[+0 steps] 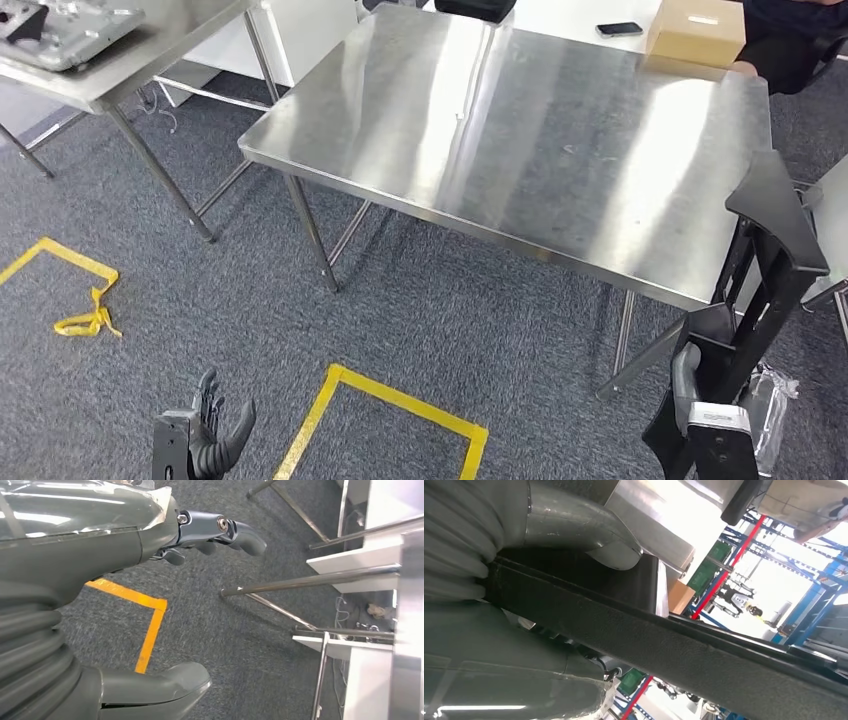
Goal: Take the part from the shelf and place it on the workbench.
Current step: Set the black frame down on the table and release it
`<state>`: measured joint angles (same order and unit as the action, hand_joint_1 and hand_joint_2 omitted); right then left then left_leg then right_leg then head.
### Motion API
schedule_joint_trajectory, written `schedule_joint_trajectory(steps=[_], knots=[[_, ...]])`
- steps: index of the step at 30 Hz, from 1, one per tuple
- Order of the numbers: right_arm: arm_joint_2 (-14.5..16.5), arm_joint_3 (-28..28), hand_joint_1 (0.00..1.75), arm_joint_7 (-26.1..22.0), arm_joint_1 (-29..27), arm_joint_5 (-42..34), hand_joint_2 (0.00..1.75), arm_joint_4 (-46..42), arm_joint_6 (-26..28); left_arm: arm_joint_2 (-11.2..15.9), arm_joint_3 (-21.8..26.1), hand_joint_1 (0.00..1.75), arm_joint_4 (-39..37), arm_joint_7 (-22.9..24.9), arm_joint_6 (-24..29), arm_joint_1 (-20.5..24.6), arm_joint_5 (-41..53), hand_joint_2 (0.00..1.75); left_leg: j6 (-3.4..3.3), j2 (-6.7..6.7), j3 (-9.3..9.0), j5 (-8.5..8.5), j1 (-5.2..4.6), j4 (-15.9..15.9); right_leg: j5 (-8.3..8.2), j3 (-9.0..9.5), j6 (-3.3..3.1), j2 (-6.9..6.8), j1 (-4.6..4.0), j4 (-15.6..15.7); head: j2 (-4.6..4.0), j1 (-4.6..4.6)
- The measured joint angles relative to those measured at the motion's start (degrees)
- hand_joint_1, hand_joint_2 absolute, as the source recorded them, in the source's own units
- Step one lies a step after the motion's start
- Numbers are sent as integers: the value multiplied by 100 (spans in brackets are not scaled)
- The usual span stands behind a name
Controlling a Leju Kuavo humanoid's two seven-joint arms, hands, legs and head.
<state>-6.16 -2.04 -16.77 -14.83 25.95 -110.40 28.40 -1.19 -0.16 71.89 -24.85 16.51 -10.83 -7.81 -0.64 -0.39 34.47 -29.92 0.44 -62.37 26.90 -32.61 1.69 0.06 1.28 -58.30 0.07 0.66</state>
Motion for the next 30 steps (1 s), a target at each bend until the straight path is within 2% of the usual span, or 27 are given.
schedule_joint_trajectory(steps=[2,3,4,5,6,7,8,9,10,12,14,16,18,19,20,21,23,24,25,26,27,29,30], knots=[[10,-2,175,15,17,15,175,6,-12,15,-13,0,2,-2,9,9,-6,175,37,11,378,-337,12,-736,21,19,-57,-4,-3,1,0,-16],[17,-2,175,22,20,23,175,14,-13,23,-16,0,2,-2,12,10,-10,175,48,13,578,-452,14,-1089,28,24,-67,-5,-9,0,0,-15],[25,-2,175,27,23,29,175,24,-13,30,-20,0,2,-2,12,9,-14,175,49,14,711,-462,15,-1283,36,33,-76,-5,-14,-1,0,-16],[32,-2,175,32,26,33,175,34,-14,35,-25,0,2,-2,12,10,-16,175,41,15,733,-353,15,-1255,46,49,-85,-3,-17,-1,0,-16],[39,-2,175,34,30,37,175,43,-14,40,-29,0,2,-2,12,13,-18,175,25,17,635,-149,15,-995,58,72,-89,0,-18,-1,0,-17],[46,-2,175,36,34,41,175,48,-14,48,-35,0,2,-2,12,19,-19,175,-2,18,450,93,15,-583,74,99,-86,5,-18,-1,0,-18],[51,-2,175,37,38,43,175,50,-14,56,-40,0,2,-2,12,30,-19,175,-25,19,260,250,7,-189,92,118,-73,10,-32,-2,0,-16],[55,-2,175,37,45,45,175,51,-14,63,-46,0,3,-2,12,43,-20,175,-47,19,114,338,-3,101,109,125,-51,14,-48,-5,1,-15],[58,-2,175,38,51,46,175,51,-14,70,-52,0,4,-2,13,53,-23,175,-66,18,32,358,-18,258,120,122,-27,16,-61,-8,1,-13],[67,-1,175,39,61,50,175,52,-14,76,-62,0,6,-2,14,64,-35,175,-108,11,1,339,-49,314,128,116,31,15,-70,4,2,-13],[73,-1,175,42,67,54,175,53,-14,78,-69,0,9,-2,14,67,-46,175,-177,13,-35,363,-40,370,177,84,82,8,-63,-61,2,-13],[75,-3,175,48,75,66,175,54,-15,80,-73,0,13,-2,14,78,-54,175,-242,20,-73,377,-15,415,383,-144,75,3,-60,-512,1,1],[83,-5,175,61,73,86,175,63,-29,82,-75,0,14,-2,16,85,-57,175,-272,21,-78,366,-18,417,656,-557,53,3,-55,-1286,0,9],[89,-6,175,68,69,97,175,72,-43,80,-78,0,14,-2,20,85,-58,175,-274,20,-80,360,-19,416,726,-726,67,3,-52,-1572,0,8],[96,-7,175,74,66,110,175,80,-60,80,-79,0,14,-2,23,85,-60,175,-273,17,-87,352,-17,415,708,-804,105,3,-45,-1669,0,9],[102,-8,175,77,67,127,175,87,-77,80,-80,0,14,-2,26,86,-62,175,-264,13,-101,342,-14,414,601,-763,162,2,-35,-1527,0,10],[107,-11,175,79,68,156,175,90,-97,80,-82,0,15,-2,33,91,-67,175,-224,0,-147,310,-3,411,231,-406,280,-5,-8,-711,1,13],[108,-11,175,80,69,167,175,93,-102,81,-81,0,17,-2,37,95,-70,175,-193,-6,-164,289,-12,407,83,-223,297,-7,-8,-329,1,17],[107,-13,175,79,69,171,175,96,-103,82,-79,0,23,-2,40,101,-72,175,-160,-9,-174,274,-19,404,-8,-99,273,-7,-14,-75,1,18],[103,-16,175,77,64,169,175,101,-102,83,-77,0,33,-2,41,108,-73,175,-131,-9,-178,266,-27,406,-36,-50,228,-4,-27,25,1,18],[97,-20,175,75,52,165,175,106,-99,83,-75,0,42,-2,38,115,-73,175,-107,-10,-181,263,-31,411,-41,-41,174,2,-44,26,1,17],[79,-26,175,67,21,157,175,109,-88,82,-76,0,55,-2,12,132,-67,175,-56,-6,-169,229,-9,386,-48,-27,91,6,-21,37,0,12],[72,-26,175,63,9,154,175,108,-81,81,-80,0,57,-2,-4,145,-63,175,-29,-1,-120,157,1,279,-46,-12,47,7,-4,45,1,3]])
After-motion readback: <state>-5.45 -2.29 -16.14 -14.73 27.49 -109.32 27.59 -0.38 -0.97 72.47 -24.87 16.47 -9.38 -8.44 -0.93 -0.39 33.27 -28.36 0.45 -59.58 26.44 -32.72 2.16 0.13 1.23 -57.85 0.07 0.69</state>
